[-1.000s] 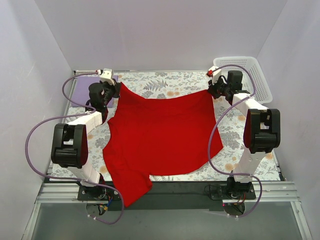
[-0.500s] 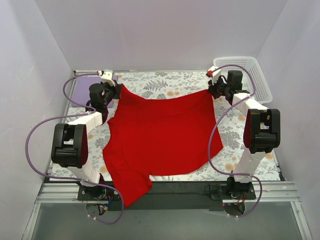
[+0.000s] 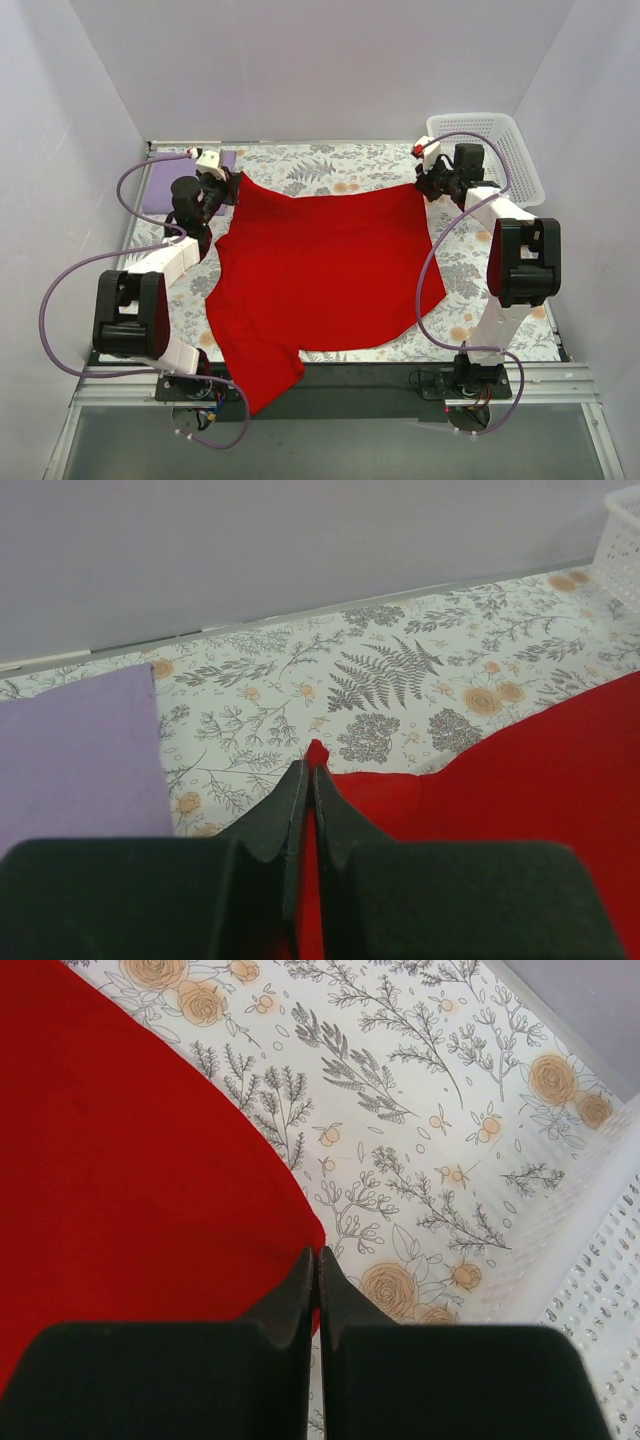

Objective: Fold and stack the t-shirts

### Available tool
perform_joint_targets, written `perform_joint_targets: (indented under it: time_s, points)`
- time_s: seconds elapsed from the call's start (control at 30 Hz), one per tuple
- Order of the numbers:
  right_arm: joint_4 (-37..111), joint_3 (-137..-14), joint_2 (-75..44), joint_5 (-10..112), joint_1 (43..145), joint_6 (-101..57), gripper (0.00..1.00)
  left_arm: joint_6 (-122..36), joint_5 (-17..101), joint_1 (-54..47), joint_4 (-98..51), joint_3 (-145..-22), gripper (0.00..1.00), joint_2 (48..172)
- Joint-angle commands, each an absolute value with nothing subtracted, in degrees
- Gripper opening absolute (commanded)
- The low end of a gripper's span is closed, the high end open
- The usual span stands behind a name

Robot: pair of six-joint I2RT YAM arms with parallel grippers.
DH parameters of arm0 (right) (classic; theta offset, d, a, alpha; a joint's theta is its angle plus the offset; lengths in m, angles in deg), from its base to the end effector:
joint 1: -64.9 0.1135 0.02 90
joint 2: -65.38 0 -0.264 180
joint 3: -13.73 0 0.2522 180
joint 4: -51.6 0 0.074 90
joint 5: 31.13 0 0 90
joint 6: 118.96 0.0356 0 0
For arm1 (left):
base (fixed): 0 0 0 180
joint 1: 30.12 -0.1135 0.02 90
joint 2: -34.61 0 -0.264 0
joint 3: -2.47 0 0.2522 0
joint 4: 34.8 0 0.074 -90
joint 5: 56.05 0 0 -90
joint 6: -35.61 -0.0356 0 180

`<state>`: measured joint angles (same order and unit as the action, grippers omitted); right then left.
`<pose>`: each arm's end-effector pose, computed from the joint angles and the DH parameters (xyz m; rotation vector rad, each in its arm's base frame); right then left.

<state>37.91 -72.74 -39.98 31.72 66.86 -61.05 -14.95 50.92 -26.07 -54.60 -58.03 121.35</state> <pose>0.4168 0.0305 0.2295 -0.8628 1.8880 0.1869 0.3370 -0.0343 0.2534 -0.3062 1.7185 -0.8125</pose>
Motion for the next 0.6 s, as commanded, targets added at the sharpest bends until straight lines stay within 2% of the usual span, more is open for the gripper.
perform_joint_targets:
  time_s: [0.0,0.57]
  points:
    - [38.45,-71.58,-36.75,31.54,66.93,-62.53,0.01,-15.19,49.86,-26.43,-55.05,-55.59,0.0,116.97]
    - [38.54,-69.73,-35.95,35.93,67.01,-63.41,0.01,-14.84,43.17,-26.52,-54.61,-48.03,0.0,108.01]
